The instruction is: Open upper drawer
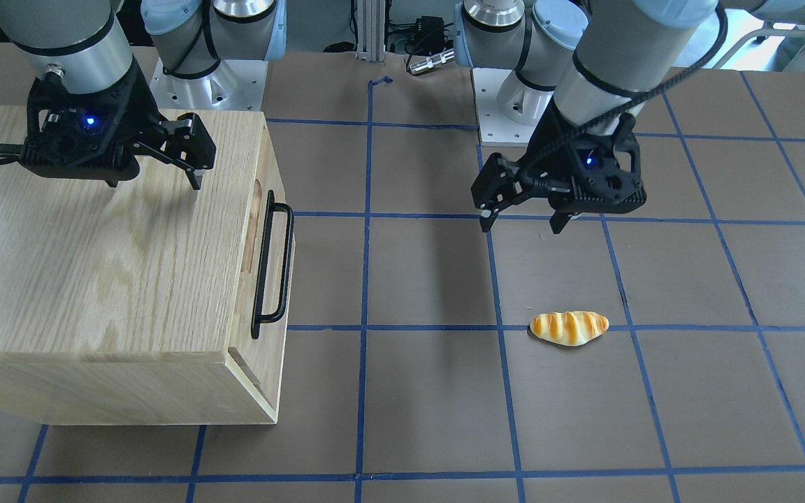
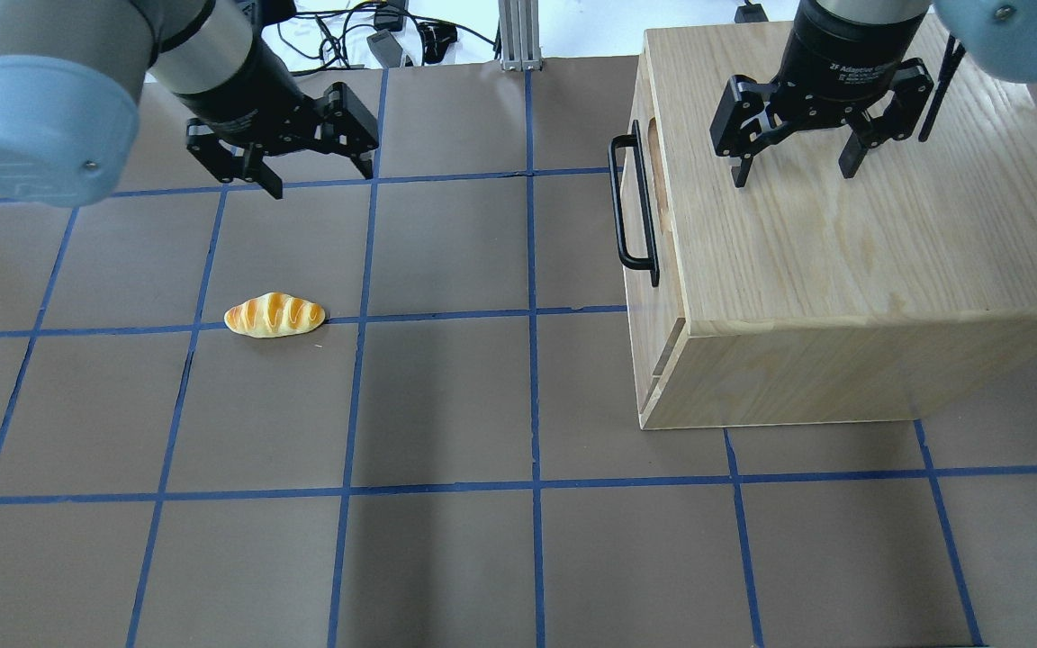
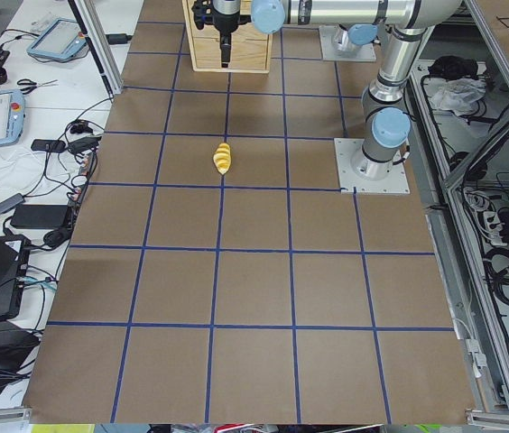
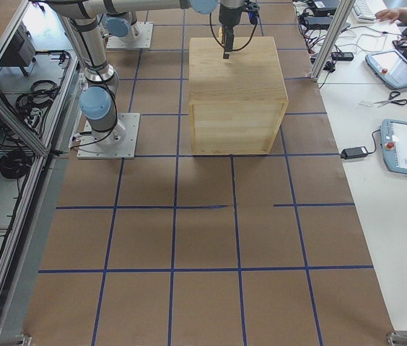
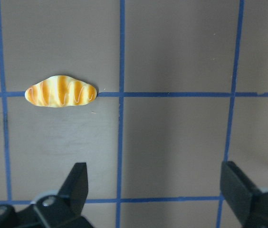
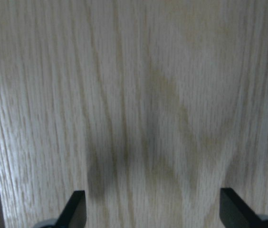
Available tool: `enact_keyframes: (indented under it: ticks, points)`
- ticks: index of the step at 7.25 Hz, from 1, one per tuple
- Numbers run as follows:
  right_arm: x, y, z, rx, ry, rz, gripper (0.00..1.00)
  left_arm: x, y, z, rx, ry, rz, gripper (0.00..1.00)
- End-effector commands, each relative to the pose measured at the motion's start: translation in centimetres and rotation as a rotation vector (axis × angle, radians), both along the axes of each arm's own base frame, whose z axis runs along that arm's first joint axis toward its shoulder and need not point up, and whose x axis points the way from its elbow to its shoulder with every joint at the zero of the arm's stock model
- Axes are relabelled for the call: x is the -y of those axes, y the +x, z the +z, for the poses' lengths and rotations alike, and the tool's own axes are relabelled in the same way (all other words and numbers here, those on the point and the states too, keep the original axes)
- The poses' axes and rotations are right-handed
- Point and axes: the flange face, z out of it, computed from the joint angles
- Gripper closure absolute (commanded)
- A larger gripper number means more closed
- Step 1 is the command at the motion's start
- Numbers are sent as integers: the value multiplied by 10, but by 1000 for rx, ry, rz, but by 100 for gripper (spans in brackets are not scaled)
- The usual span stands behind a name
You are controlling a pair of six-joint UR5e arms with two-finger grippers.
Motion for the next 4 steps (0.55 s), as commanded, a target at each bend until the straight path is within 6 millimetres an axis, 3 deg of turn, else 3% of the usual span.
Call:
enact_keyframes:
  ticks: [1,3,4]
  points:
    - [0,-1,0,0,0,-2,0,23,-56,-43,-69,-29,-3,0]
    - [0,-1,0,0,0,-2,0,22,-116,-63,-191,-35,-34,0]
    - [0,-1,0,0,0,-2,0,15,-135,-66,-284,6,-48,0]
